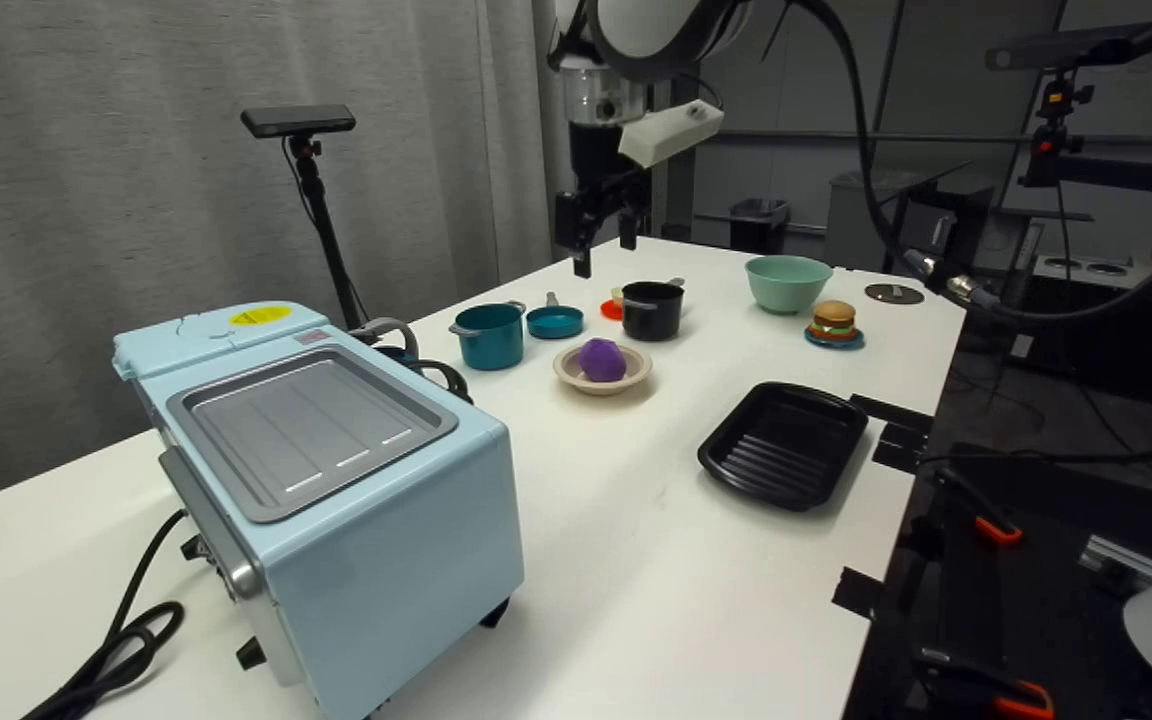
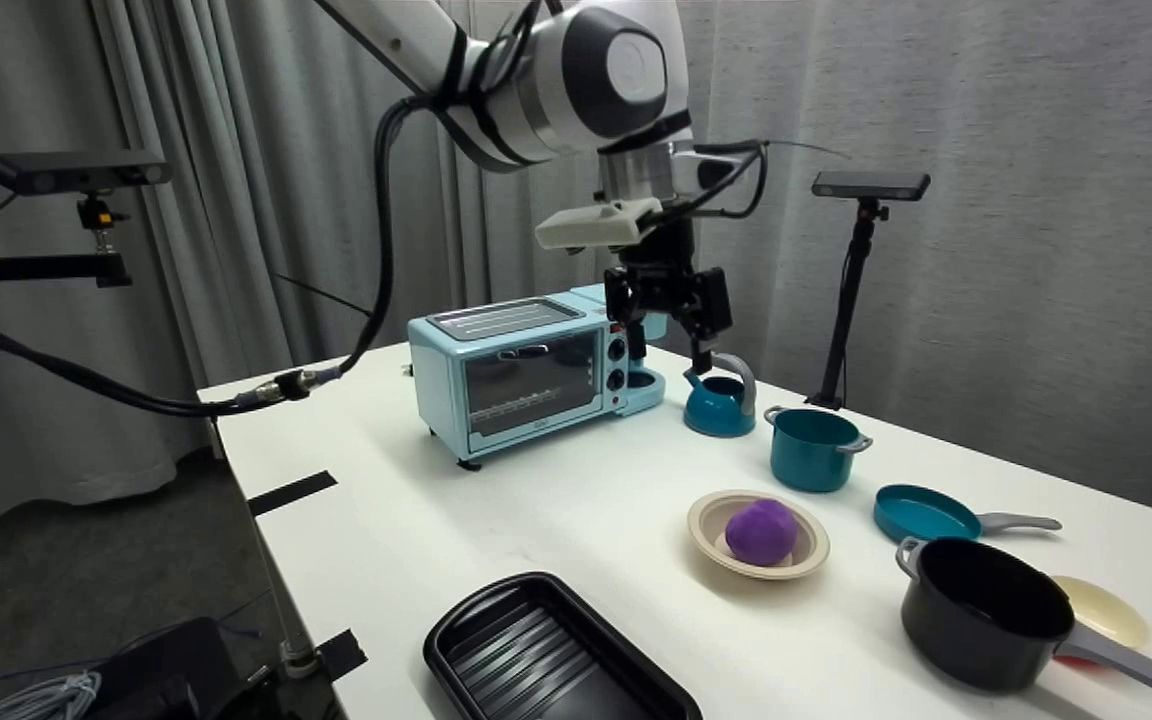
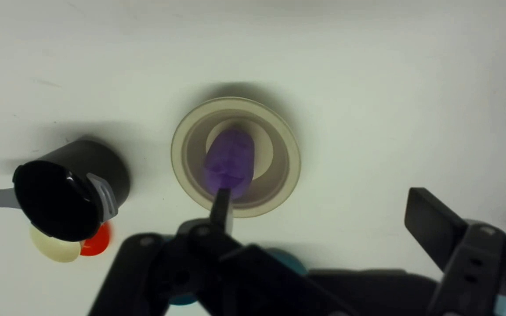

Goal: Remove the purple plush toy from the plate

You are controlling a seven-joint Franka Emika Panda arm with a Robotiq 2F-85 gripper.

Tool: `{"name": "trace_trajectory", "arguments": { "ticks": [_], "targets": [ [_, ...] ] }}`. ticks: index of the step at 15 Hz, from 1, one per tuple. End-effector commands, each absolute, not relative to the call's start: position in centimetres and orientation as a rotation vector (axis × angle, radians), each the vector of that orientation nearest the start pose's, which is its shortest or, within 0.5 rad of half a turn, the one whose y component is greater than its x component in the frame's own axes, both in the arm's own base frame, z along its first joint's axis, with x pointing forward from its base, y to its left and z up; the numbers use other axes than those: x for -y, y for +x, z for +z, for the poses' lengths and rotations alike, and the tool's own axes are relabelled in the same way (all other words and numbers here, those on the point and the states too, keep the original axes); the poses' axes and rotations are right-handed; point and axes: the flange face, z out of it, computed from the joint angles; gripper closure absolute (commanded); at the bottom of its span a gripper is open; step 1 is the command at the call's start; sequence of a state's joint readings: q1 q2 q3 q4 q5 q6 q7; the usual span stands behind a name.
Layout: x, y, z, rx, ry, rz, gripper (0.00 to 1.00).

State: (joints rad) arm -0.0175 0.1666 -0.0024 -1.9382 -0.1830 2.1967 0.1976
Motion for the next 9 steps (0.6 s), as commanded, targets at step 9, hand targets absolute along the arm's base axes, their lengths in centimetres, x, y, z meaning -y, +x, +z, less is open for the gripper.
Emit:
{"name": "trace_trajectory", "arguments": {
  "ticks": [9],
  "targets": [
    [7.9, 67.5, 27.2, -0.296, -3.315, 0.066, 0.0]
  ]
}}
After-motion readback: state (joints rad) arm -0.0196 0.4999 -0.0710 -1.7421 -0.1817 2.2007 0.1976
